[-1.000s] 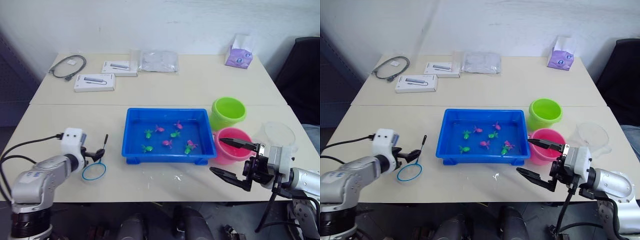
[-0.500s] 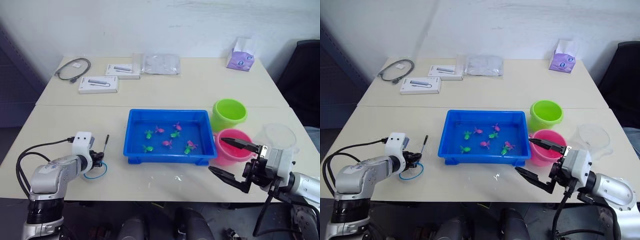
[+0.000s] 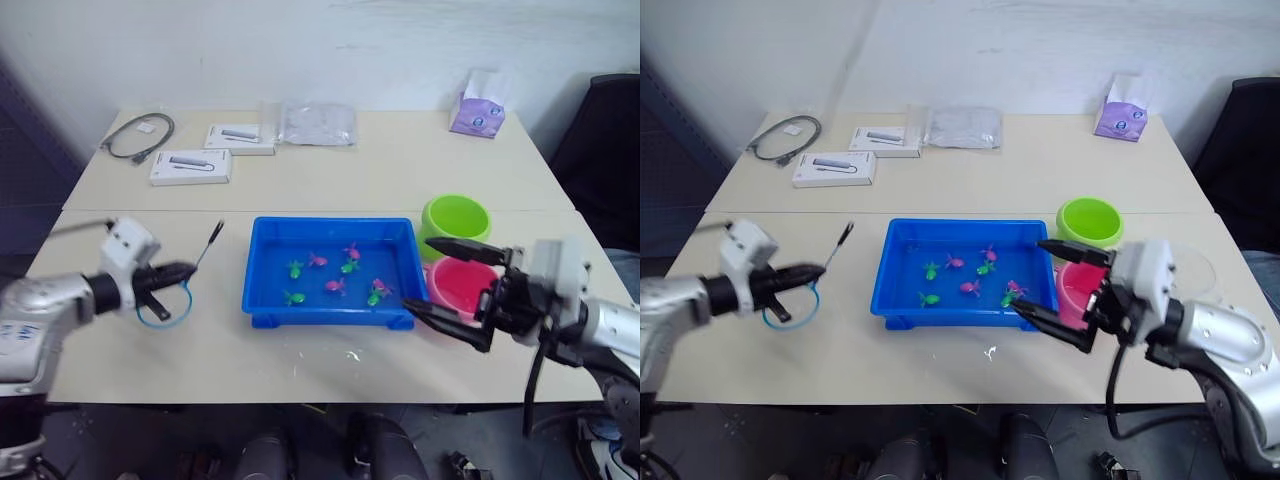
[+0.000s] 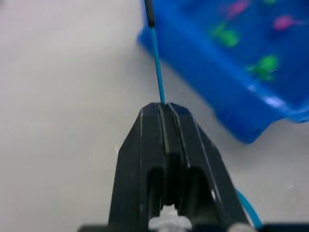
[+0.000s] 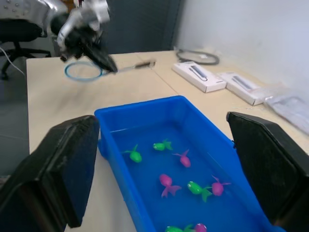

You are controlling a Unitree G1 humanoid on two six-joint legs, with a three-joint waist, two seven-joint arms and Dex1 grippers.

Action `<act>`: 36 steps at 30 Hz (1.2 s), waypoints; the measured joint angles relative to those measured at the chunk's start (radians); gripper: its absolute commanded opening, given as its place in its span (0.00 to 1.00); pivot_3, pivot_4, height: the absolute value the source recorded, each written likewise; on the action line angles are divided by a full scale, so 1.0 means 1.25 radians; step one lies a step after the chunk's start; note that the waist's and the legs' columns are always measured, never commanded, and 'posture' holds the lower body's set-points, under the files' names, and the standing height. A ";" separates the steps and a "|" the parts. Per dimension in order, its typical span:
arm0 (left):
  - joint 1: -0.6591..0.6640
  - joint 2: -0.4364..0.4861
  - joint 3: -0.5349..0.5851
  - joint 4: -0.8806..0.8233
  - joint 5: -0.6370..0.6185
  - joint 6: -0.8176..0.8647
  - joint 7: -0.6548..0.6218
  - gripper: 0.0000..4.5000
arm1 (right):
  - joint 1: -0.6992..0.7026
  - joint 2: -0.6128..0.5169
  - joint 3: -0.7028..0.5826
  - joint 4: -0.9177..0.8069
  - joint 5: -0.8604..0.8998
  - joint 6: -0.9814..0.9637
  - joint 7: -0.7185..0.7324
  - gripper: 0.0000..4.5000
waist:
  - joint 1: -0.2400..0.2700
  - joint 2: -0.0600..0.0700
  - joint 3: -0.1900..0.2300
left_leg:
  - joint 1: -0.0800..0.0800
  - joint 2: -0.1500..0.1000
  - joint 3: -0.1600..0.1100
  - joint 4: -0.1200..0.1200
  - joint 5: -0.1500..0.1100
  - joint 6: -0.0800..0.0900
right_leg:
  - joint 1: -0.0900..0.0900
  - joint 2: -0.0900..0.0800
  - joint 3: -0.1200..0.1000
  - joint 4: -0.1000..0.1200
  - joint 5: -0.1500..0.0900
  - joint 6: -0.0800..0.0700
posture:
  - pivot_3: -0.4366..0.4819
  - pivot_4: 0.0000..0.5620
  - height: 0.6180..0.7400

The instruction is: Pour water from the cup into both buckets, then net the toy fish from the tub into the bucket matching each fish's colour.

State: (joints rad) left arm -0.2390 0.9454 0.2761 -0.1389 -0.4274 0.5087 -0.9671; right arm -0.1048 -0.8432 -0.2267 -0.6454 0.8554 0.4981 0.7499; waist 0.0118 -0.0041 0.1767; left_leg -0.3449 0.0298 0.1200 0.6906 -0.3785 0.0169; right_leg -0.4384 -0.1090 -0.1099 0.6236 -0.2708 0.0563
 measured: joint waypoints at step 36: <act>-0.462 -0.161 -0.479 0.021 0.108 0.008 -0.370 0.01 | -0.398 0.116 0.238 0.137 0.314 0.617 -0.236 1.00 | 0.006 -0.001 0.002 | -0.019 -0.002 -0.002 0.011 0.003 0.009 | -0.007 0.009 -0.004 -0.001 0.006 0.010 | 0.48 0.27 1.00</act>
State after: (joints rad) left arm -0.8165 0.7441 -0.3225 -0.1130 -0.2919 0.5181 -1.4298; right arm -0.6023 -0.6988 0.0704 -0.4741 1.2475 1.2692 0.4548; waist 0.0191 -0.0056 0.1795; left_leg -0.3683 0.0273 0.1178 0.7041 -0.3751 0.0285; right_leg -0.4470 -0.0972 -0.1149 0.6219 -0.2632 0.0693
